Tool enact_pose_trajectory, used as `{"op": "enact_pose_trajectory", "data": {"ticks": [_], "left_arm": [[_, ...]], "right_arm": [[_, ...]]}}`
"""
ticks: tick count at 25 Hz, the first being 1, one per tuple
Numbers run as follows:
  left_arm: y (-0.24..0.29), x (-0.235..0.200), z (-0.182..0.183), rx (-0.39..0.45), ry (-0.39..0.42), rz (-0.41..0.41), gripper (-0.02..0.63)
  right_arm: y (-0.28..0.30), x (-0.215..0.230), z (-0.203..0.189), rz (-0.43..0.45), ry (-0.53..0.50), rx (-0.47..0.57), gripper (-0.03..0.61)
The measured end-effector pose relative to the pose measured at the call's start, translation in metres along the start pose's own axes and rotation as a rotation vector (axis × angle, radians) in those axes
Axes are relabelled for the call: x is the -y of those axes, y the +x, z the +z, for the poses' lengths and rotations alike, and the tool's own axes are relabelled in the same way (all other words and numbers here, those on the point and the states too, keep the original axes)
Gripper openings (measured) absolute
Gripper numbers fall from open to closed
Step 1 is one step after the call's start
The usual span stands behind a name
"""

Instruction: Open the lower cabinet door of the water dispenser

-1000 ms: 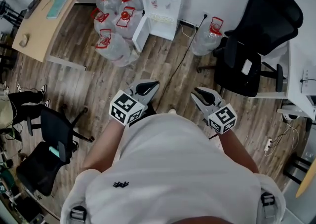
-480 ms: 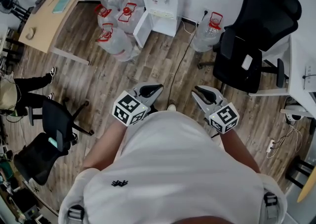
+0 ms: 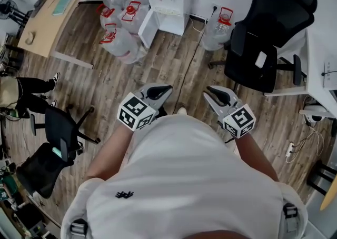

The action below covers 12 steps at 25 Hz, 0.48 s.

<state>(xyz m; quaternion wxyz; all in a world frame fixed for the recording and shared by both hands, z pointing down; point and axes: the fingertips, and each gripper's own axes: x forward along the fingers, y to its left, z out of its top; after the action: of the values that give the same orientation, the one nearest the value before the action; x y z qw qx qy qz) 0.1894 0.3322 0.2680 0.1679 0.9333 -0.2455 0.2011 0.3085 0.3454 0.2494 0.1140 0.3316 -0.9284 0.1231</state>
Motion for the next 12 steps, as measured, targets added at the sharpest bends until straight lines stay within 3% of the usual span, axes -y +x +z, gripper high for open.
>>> {"op": "enact_pose_trajectory", "data": {"ticks": [12], "left_arm": [[0.008,-0.012,0.005,-0.004,0.012,-0.028,0.057]], "right_arm": [[0.006,0.012,-0.003,-0.041,0.029,-0.003,0.071]]}}
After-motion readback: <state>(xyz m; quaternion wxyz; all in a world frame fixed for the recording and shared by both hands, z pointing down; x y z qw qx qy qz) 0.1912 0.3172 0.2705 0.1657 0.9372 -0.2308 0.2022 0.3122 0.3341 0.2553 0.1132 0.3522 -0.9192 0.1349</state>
